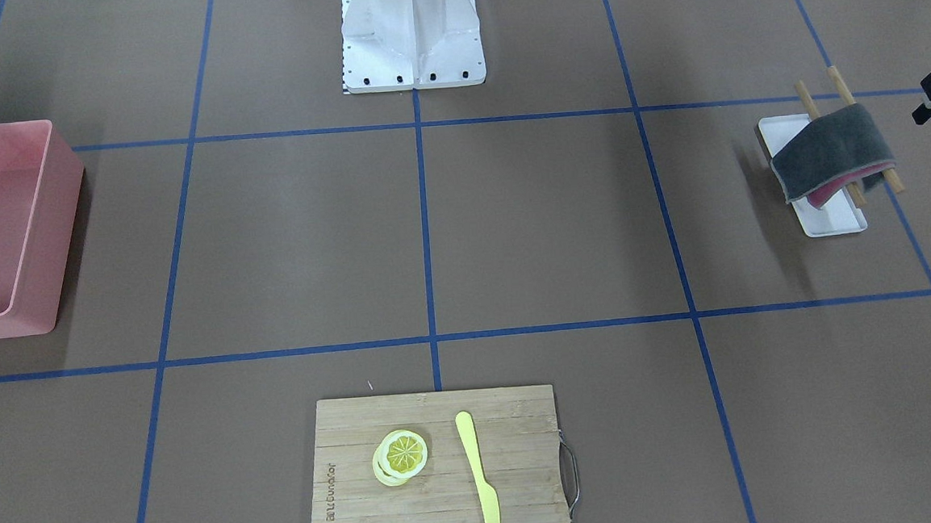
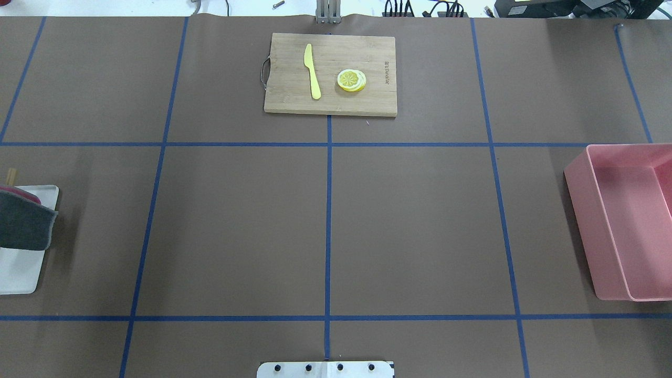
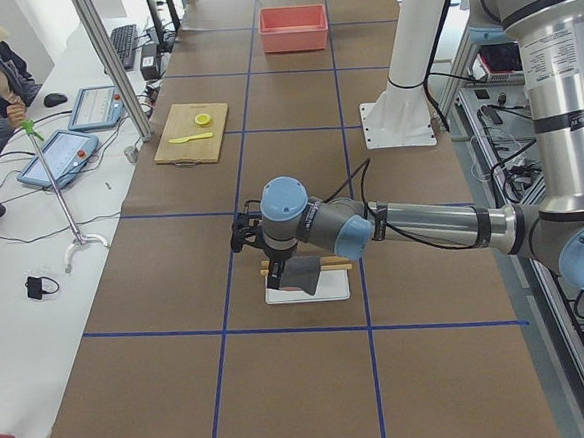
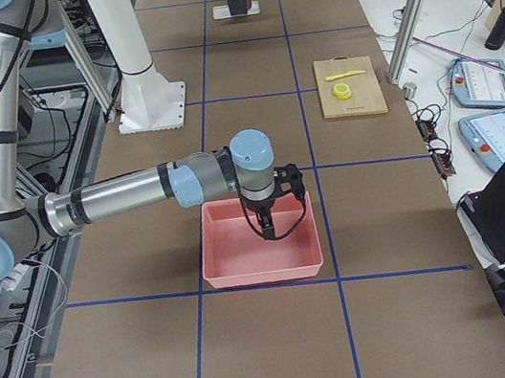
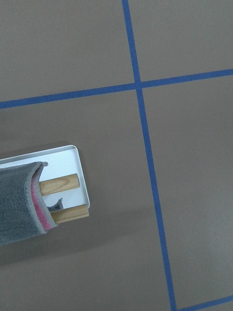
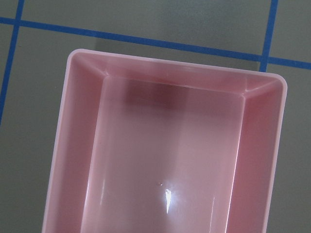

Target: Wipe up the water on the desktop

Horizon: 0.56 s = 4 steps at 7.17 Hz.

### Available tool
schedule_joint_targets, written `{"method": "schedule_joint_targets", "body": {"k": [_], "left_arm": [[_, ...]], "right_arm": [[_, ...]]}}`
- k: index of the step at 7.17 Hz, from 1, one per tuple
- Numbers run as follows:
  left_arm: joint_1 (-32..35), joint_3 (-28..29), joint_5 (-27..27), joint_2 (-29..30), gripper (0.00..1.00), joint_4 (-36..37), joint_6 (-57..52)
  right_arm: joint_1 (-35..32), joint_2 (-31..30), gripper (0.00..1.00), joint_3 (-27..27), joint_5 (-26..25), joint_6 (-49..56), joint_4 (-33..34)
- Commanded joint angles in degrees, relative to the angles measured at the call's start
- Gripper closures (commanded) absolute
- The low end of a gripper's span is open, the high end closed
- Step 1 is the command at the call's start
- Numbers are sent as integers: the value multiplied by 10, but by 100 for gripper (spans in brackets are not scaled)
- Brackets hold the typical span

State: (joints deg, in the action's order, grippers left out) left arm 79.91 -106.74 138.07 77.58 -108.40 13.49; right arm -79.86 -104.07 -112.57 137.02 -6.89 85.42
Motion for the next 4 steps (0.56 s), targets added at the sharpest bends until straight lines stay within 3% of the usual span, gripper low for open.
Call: {"method": "schedule_joint_targets", "body": {"k": [1,4], "left_arm": [[-10,4,-3,-20,2,2,13],[-12,3,2,-24,2,-21,85]], "right_arm": [[1,0,0,0,1,-1,-1],[1,0,0,1,2,-1,0]]}}
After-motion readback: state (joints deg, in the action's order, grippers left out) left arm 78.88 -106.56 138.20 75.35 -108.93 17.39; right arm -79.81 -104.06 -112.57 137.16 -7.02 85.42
